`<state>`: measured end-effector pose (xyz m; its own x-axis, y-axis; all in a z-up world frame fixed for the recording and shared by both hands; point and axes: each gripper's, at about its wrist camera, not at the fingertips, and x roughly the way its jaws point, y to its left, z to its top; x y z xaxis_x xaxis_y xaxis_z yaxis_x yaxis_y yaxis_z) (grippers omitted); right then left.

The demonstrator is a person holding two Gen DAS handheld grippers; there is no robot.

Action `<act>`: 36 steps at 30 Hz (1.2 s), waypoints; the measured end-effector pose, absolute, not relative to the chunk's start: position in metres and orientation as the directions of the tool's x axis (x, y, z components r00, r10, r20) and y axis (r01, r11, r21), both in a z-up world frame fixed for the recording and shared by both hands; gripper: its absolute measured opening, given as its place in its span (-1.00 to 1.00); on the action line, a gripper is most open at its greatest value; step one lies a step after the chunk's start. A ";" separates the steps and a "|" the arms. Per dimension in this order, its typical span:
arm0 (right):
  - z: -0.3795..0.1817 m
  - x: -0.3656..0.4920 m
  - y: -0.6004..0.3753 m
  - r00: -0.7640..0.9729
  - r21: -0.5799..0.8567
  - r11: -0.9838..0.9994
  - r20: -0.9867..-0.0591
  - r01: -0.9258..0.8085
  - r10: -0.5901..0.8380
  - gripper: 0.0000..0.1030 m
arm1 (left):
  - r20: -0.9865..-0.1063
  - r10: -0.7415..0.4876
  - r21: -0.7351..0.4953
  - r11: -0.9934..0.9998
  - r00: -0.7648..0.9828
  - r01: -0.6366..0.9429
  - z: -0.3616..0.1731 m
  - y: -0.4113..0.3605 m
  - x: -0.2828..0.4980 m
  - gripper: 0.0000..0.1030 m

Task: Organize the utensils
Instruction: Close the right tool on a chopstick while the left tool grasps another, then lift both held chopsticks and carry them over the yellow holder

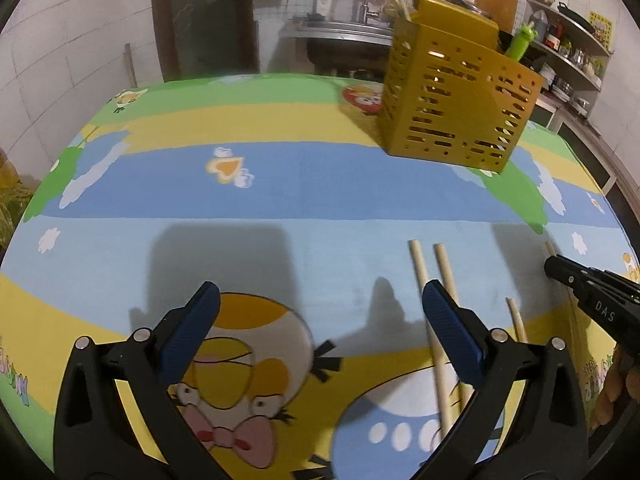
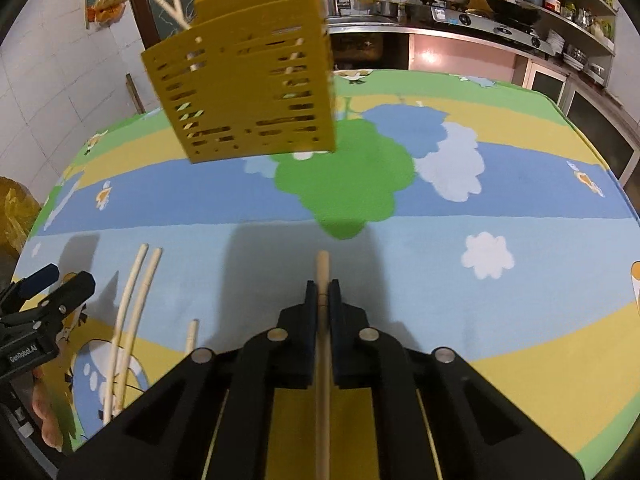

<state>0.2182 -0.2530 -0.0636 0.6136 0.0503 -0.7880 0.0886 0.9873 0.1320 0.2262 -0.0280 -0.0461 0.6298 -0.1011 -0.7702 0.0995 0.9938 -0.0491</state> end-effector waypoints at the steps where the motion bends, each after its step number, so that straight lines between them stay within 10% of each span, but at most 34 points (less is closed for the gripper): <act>1: -0.064 0.218 -0.255 0.618 0.135 0.986 -0.785 0.094 0.049 -0.88 | -0.773 -0.097 -0.043 0.994 0.627 0.101 -0.047 -0.030 0.227 0.90; 17: -0.068 0.208 -0.266 0.641 0.181 0.978 -0.764 0.103 0.074 -0.88 | -0.804 -0.037 0.056 0.989 0.594 0.137 -0.065 -0.063 0.234 0.83; 28: -0.068 0.207 -0.264 0.637 0.154 0.982 -0.769 0.111 0.049 -0.88 | -0.823 -0.086 0.006 0.987 0.562 0.160 -0.058 -0.072 0.237 -0.56; 36: -0.067 0.204 -0.261 0.644 0.151 0.982 -0.764 0.118 0.040 -0.88 | -0.812 -0.127 -0.040 0.986 0.570 0.162 -0.057 -0.067 0.235 -0.87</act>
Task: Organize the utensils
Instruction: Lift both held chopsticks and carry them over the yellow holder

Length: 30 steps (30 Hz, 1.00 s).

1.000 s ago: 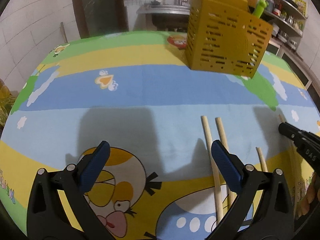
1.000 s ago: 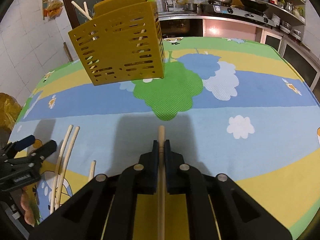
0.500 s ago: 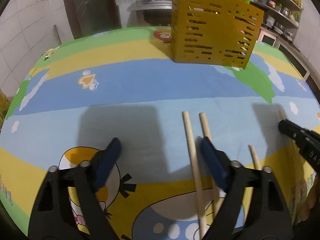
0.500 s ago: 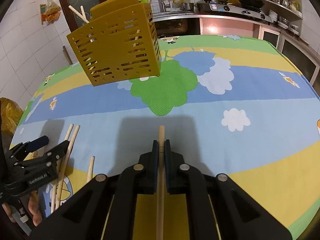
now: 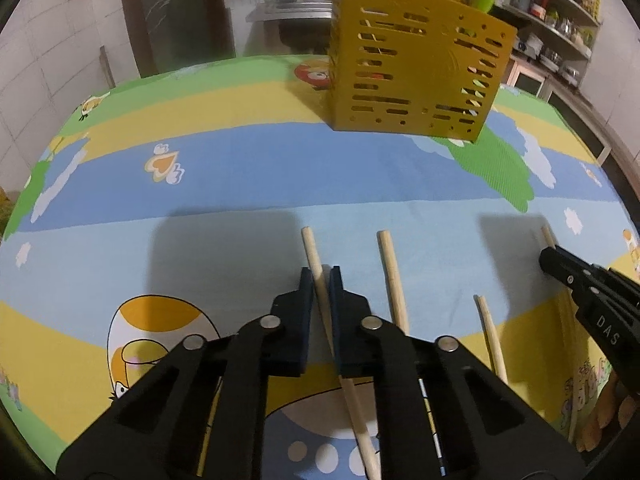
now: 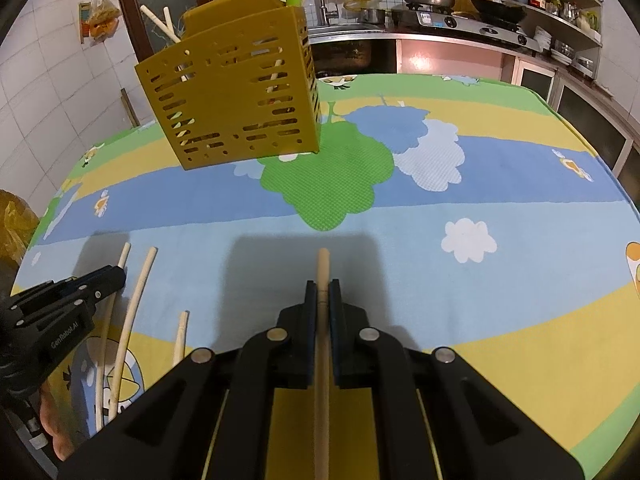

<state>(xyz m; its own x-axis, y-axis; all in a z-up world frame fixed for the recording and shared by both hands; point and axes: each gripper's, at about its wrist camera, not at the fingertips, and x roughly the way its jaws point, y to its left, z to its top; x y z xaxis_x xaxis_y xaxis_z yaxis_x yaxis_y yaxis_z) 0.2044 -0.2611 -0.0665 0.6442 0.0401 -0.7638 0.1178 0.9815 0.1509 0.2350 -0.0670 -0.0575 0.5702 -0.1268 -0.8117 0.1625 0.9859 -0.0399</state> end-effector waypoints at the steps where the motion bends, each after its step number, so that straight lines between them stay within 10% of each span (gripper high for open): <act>1: -0.066 0.204 -0.261 0.646 0.154 0.981 -0.762 0.117 0.043 -0.88 | -0.810 -0.133 -0.048 0.986 0.571 0.161 -0.057 -0.066 0.235 -0.87; 30: 0.030 0.119 -0.247 0.976 0.151 0.988 -0.218 0.028 0.005 -0.88 | -0.361 -0.138 -0.053 0.990 0.922 0.127 0.042 -0.039 0.149 -0.91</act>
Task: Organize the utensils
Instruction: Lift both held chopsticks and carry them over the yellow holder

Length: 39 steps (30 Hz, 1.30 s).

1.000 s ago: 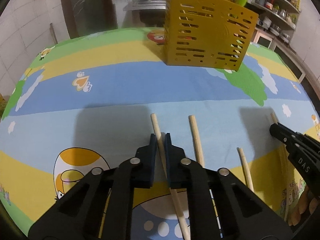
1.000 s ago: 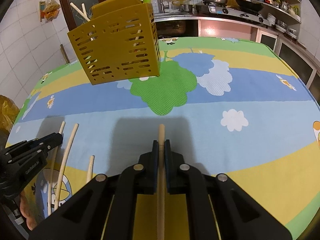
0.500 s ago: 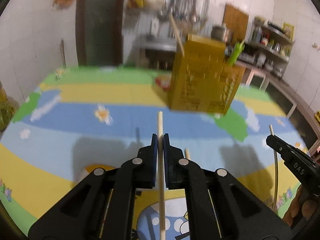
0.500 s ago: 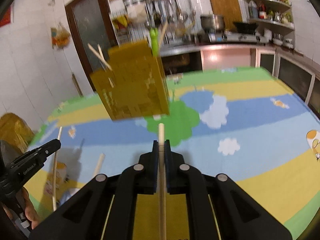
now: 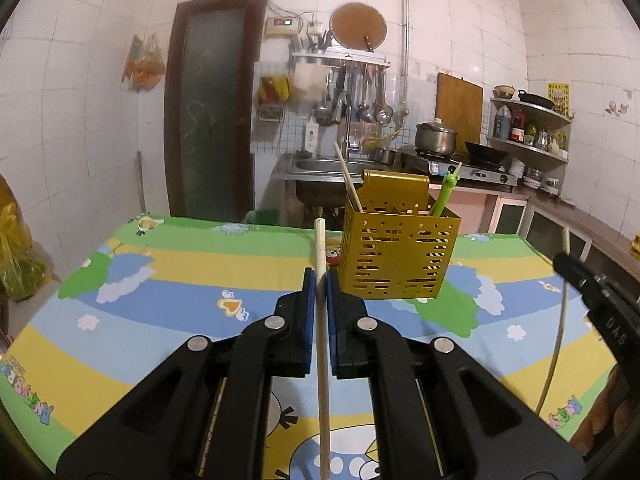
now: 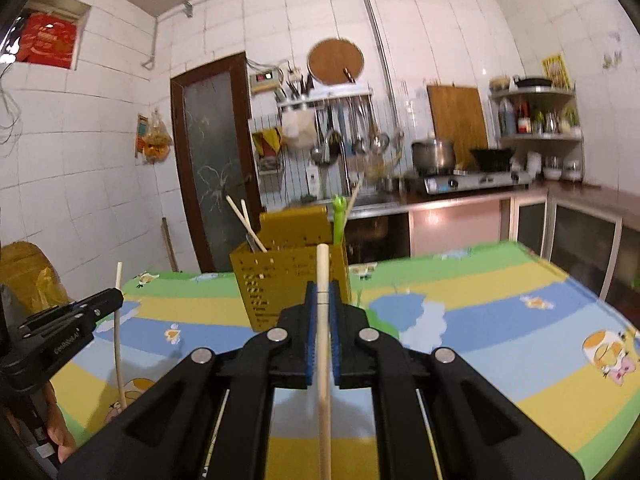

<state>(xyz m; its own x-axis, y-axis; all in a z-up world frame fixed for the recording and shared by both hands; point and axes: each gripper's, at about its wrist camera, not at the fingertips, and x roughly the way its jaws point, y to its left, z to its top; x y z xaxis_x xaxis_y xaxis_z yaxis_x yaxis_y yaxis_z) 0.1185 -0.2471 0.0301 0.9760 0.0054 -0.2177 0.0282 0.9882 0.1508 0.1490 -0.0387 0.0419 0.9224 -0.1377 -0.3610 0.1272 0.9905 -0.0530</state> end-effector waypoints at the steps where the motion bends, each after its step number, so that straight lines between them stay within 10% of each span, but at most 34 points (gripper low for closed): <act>1: 0.030 0.117 -0.246 0.978 0.146 0.989 -0.211 0.027 0.004 -0.88 | -0.362 -0.138 -0.050 0.990 0.922 0.129 0.041 -0.039 0.149 -0.91; 18: 0.065 0.123 -0.258 0.988 0.165 0.986 -0.152 0.009 0.017 -0.88 | -0.320 -0.113 -0.046 0.994 0.941 0.104 0.071 -0.038 0.151 -0.91; 39: 0.195 0.269 -0.263 0.996 0.118 0.993 0.088 0.005 -0.016 -0.88 | -0.049 -0.182 -0.077 0.981 0.982 0.178 0.207 -0.103 0.300 -0.91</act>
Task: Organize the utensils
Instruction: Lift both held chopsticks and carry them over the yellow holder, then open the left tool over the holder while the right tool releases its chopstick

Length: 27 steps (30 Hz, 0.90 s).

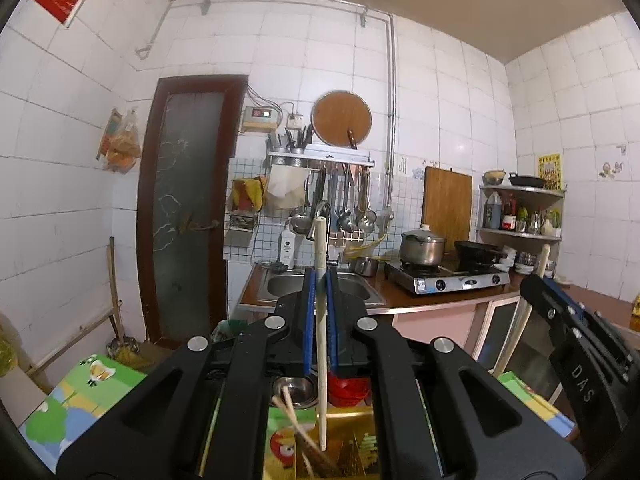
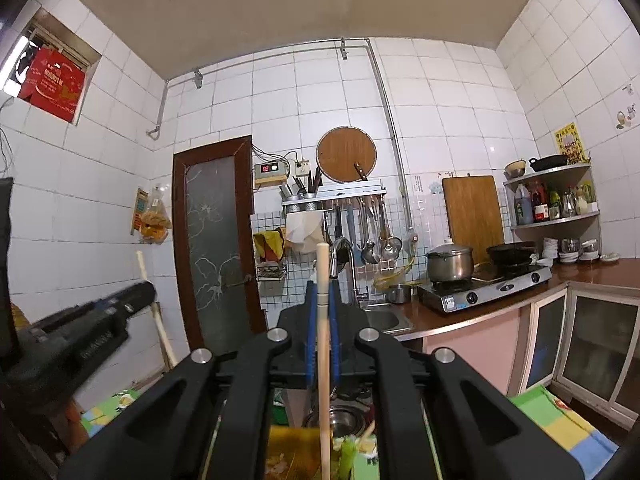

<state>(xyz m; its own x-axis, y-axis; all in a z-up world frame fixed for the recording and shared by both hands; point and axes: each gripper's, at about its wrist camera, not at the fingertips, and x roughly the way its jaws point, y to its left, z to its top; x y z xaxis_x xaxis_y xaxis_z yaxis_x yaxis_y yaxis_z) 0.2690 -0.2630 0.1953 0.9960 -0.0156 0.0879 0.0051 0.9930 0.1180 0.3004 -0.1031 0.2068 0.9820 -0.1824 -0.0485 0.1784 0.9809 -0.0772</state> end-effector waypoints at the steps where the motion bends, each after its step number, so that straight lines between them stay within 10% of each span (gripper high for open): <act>1: 0.193 0.278 -0.262 0.996 0.110 0.994 0.087 0.008 -0.017 -0.88 | -0.049 -0.177 -0.065 0.983 0.983 0.174 0.203 -0.108 0.308 -0.91; 18: 0.094 0.327 -0.270 0.989 0.090 0.996 -0.148 0.008 0.005 -0.88 | -0.290 -0.140 -0.083 0.989 0.947 0.121 0.092 -0.101 0.364 -0.89; 20: 0.095 0.327 -0.272 0.983 0.080 0.997 -0.182 0.022 -0.007 -0.87 | -0.300 -0.144 -0.087 0.989 0.943 0.124 0.097 -0.096 0.356 -0.72; 23: 0.100 0.326 -0.275 0.972 0.054 0.997 -0.231 0.051 -0.037 -0.86 | -0.295 -0.140 -0.098 0.988 0.945 0.115 0.110 -0.081 0.335 0.24; 27: 0.114 0.311 -0.281 0.965 0.060 0.995 -0.254 0.082 -0.064 0.43 | -0.296 -0.130 -0.072 0.991 0.946 0.114 0.125 -0.061 0.305 0.74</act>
